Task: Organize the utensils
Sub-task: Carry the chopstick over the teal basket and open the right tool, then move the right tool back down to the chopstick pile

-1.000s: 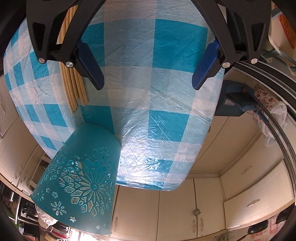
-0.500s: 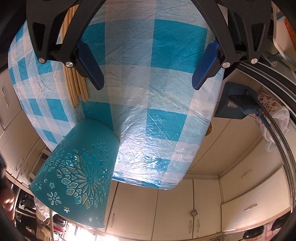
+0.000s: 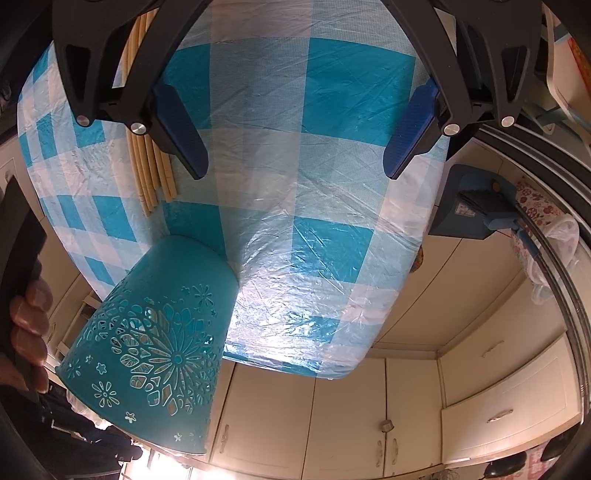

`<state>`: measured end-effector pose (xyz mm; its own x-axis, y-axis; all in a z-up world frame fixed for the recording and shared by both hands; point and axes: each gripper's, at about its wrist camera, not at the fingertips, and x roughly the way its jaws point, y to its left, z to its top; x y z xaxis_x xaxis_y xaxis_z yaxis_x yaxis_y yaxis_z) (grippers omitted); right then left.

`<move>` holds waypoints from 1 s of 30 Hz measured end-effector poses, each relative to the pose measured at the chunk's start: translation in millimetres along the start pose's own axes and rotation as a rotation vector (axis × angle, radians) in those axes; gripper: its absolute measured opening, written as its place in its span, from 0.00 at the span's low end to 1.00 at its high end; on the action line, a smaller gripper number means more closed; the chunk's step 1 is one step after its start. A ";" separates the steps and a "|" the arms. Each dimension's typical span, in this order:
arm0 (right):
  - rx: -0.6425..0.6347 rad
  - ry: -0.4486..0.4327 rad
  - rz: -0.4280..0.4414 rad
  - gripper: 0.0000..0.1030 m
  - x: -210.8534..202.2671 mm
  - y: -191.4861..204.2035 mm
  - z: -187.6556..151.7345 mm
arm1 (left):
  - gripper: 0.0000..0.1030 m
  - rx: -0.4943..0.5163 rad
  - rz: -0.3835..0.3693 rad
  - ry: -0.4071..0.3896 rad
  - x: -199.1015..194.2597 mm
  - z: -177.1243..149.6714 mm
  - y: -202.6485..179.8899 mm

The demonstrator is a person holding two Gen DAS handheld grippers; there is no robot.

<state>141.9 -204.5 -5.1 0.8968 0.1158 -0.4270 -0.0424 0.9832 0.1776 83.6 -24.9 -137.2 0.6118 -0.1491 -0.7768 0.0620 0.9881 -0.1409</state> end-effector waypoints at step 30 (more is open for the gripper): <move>0.084 0.403 0.007 0.23 -83.3 -28.4 -157.0 | 0.90 0.008 0.015 -0.031 -6.7 -3.9 -0.9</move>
<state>-0.8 -219.8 -113.7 0.6518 0.1852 -0.7354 0.0026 0.9692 0.2464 76.4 -24.9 -134.3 0.6372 -0.1332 -0.7591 0.0591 0.9905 -0.1242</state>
